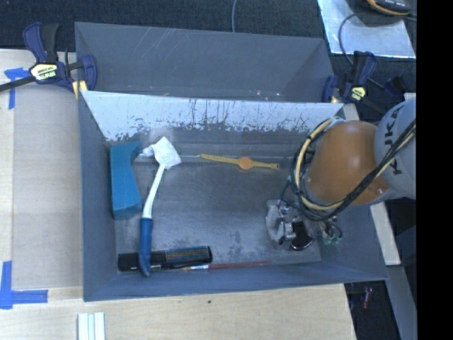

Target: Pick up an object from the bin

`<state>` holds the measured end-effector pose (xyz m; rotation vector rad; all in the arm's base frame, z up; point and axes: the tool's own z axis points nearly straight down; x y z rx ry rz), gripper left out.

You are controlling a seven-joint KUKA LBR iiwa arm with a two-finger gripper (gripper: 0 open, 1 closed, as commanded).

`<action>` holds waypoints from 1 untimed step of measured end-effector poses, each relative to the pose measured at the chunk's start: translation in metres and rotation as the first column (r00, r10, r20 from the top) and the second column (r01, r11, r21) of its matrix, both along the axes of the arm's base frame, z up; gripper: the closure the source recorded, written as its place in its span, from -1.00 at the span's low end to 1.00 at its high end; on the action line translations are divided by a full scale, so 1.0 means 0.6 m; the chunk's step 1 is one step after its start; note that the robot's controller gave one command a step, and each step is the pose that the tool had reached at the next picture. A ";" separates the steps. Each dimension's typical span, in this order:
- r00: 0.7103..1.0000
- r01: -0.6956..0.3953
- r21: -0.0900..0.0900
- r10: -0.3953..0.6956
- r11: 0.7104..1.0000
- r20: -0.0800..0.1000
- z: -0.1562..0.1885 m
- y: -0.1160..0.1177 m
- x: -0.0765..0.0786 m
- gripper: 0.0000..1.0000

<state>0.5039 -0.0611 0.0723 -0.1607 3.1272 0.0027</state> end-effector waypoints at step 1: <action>0.999 0.040 0.001 -0.040 0.999 -0.001 -0.002 0.038 -0.005 1.00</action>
Offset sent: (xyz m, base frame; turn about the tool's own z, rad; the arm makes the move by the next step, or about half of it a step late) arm 0.0204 -0.0690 -0.0023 0.1330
